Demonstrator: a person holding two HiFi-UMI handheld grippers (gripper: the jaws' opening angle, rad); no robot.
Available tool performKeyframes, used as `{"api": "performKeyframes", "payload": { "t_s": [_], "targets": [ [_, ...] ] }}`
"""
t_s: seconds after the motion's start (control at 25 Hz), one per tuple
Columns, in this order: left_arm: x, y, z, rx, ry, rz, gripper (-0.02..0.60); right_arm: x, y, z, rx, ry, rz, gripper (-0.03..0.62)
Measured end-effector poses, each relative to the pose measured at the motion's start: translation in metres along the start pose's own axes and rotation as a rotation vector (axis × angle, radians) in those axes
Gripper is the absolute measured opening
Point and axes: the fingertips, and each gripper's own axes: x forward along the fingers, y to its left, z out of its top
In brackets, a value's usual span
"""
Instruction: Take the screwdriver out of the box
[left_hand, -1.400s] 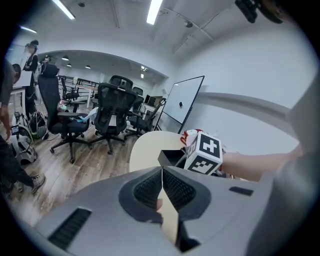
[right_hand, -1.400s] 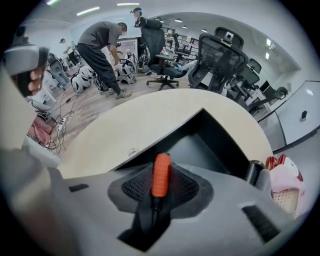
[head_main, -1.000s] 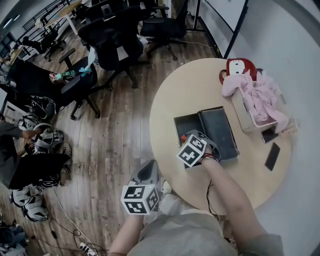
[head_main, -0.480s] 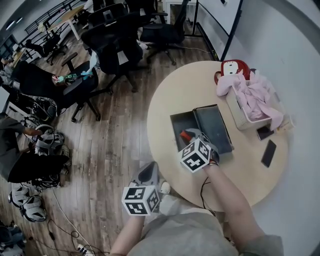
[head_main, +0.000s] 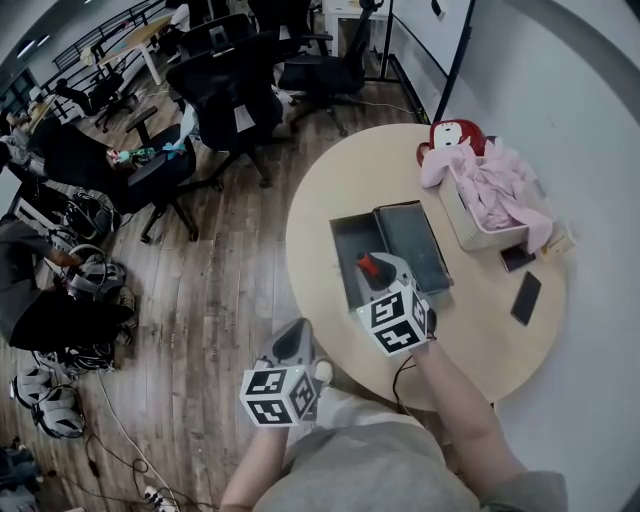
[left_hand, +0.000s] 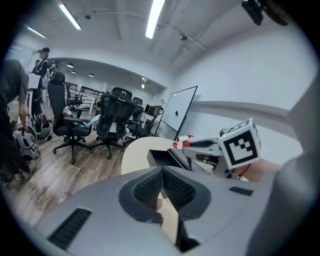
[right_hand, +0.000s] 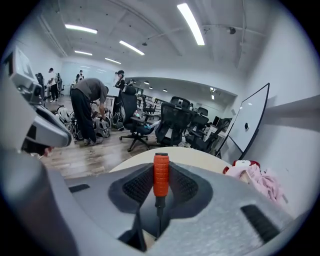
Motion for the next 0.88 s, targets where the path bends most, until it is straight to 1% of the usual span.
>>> {"api": "performKeyframes", "payload": {
  "t_s": [0.36, 0.64, 0.88],
  "targets": [
    [-0.034, -0.028, -0.021, 0.007, -0.016, -0.008, 0.003, -0.076, 0.007, 0.006, 0.088, -0.131, -0.053, 0.083],
    [-0.055, -0.051, -0.042, 0.012, -0.016, -0.024, 0.003, -0.129, 0.014, -0.015, 0.170, -0.195, -0.099, 0.083],
    [-0.071, -0.069, -0.051, 0.029, -0.029, -0.039, 0.004, -0.170, 0.018, -0.028, 0.211, -0.237, -0.138, 0.083]
  ]
}}
